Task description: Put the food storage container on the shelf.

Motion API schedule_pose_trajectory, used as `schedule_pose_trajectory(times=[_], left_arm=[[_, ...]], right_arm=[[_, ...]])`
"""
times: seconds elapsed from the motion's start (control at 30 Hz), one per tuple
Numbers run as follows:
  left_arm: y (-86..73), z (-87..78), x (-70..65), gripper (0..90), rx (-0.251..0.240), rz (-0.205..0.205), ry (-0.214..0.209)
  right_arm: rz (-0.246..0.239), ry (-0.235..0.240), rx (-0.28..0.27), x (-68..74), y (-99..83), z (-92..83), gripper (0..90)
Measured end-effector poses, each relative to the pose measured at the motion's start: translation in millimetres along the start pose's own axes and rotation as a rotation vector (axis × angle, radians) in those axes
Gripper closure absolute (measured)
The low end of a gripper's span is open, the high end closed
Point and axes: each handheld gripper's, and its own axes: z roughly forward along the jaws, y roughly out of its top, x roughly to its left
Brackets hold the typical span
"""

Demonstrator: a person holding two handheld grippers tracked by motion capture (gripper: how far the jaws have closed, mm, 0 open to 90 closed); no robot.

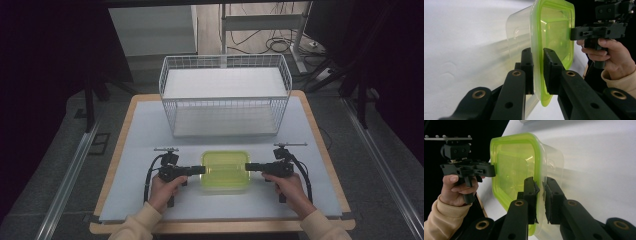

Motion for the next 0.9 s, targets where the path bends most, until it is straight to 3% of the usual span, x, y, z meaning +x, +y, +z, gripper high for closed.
schedule_pose_trajectory(times=[0.67,0.9], left_arm=[[4.4,-4.9,-8.6,80.6,-0.003,0.003,-0.013],[6.3,-10.7,-10.7,80.8,-0.006,-0.003,-0.029]], right_arm=[[-0.006,0.02,-0.029,5.8,1.2,-8.6,80.8],[-0.03,0.028,-0.042,11.2,2.6,-10.8,80.8]])
